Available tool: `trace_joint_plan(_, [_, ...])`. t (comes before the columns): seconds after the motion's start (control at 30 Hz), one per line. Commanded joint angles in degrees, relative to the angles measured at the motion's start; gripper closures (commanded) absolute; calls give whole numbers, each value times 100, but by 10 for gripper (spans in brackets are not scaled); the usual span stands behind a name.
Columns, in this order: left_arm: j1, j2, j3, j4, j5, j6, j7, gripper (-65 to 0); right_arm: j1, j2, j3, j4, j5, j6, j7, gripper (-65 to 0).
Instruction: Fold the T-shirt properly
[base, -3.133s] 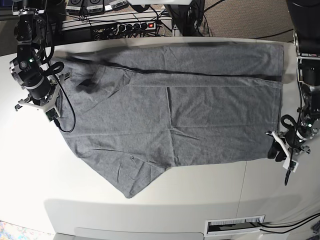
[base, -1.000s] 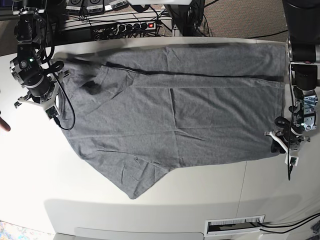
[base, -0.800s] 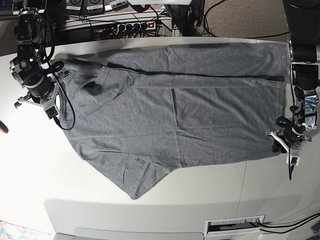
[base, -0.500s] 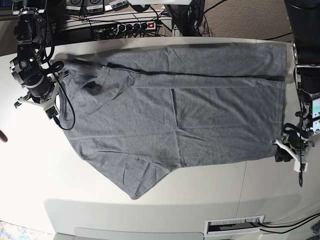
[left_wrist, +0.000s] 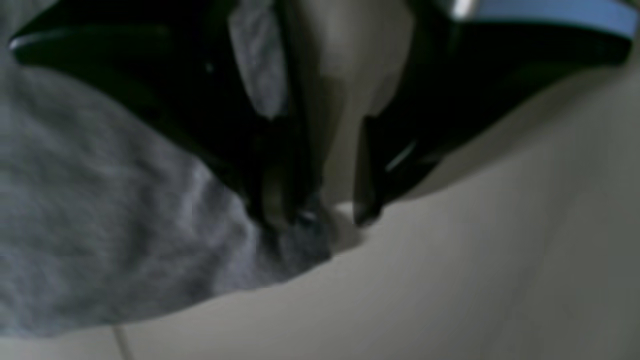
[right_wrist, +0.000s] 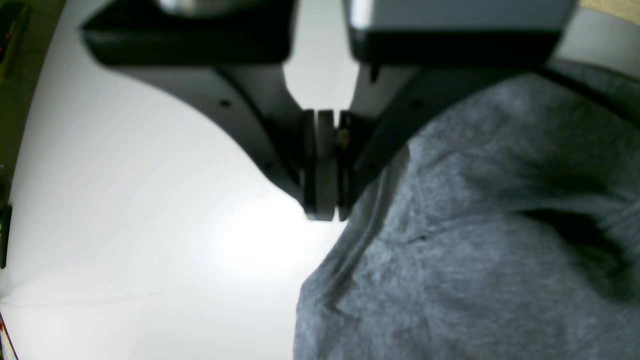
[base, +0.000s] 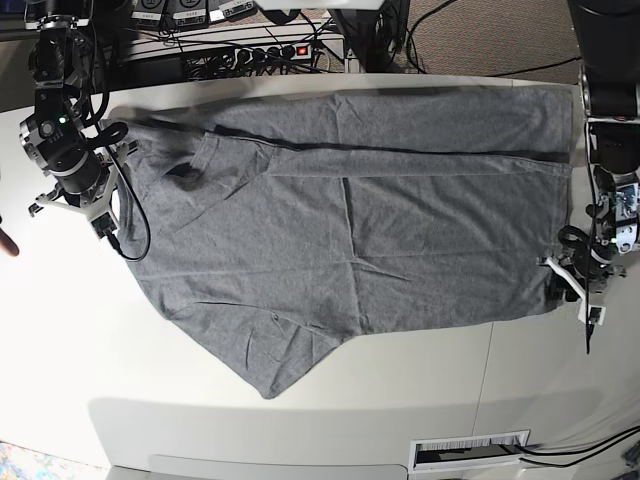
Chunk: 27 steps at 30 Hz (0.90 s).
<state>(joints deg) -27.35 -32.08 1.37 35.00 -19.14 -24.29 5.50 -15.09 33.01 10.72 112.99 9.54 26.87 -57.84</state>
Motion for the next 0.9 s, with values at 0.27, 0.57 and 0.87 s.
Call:
trace_joint_plan(0.27, [-160,-26,-44,83,-461,-260,-107,-211,52,96,66,92,-15,-46,83,0])
trace_joint_plan(0.57, [-330,-76,-44,85,-490,-256,-90,-44,52,96,66,92,-15,-46,90,0])
trace_joint_plan(0.87, [-330,-258,-44,83,-487,-57,-149,-73,52,96,66,92,-15,-46,85,0])
